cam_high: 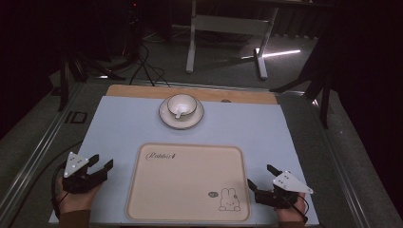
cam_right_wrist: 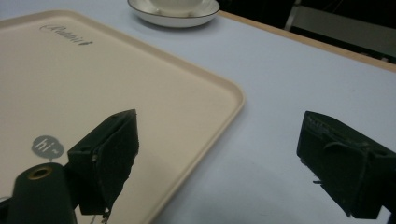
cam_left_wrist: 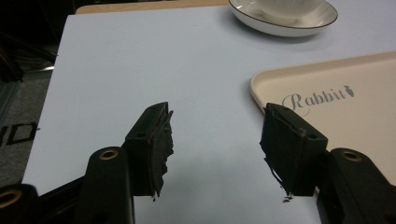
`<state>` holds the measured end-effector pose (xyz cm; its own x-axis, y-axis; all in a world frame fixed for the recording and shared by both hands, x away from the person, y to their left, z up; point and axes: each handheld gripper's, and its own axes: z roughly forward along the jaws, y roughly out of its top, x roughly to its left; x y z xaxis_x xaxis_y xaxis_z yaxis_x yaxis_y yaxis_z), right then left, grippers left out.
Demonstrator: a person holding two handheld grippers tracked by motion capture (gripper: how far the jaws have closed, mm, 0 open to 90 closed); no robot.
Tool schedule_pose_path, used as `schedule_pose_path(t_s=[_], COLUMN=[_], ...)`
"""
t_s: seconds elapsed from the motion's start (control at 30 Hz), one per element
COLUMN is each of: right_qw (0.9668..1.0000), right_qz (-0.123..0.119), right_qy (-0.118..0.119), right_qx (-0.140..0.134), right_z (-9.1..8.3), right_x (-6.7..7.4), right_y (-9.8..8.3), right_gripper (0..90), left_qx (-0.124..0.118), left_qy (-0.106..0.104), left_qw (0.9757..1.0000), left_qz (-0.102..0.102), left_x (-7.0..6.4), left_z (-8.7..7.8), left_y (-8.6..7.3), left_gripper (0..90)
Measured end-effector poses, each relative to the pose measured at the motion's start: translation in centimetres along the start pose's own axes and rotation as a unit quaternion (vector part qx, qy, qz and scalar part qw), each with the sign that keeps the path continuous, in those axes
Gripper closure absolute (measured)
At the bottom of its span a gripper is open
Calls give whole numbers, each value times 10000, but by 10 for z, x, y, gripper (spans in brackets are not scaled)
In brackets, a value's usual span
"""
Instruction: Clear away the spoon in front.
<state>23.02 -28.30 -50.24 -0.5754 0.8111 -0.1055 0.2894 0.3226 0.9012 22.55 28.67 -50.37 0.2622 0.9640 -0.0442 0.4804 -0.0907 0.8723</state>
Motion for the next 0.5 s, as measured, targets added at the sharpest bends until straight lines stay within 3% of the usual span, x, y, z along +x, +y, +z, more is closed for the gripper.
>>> schedule_pose_path(t_s=[0.37, 0.5], right_qw=[10000, 10000], right_qz=[-1, -26], right_qy=[-5, -8], right_qx=[-18, -67], right_z=[0, -1], right_x=[-1, -1], right_y=[0, 0], right_gripper=[120, 120], left_qx=[-10, 13], left_qy=[55, 85], left_qw=[9999, 10000], left_qz=[-108, 15], left_x=[1, -1], left_z=[3, 4], left_y=[4, 8], left_gripper=[432, 433])
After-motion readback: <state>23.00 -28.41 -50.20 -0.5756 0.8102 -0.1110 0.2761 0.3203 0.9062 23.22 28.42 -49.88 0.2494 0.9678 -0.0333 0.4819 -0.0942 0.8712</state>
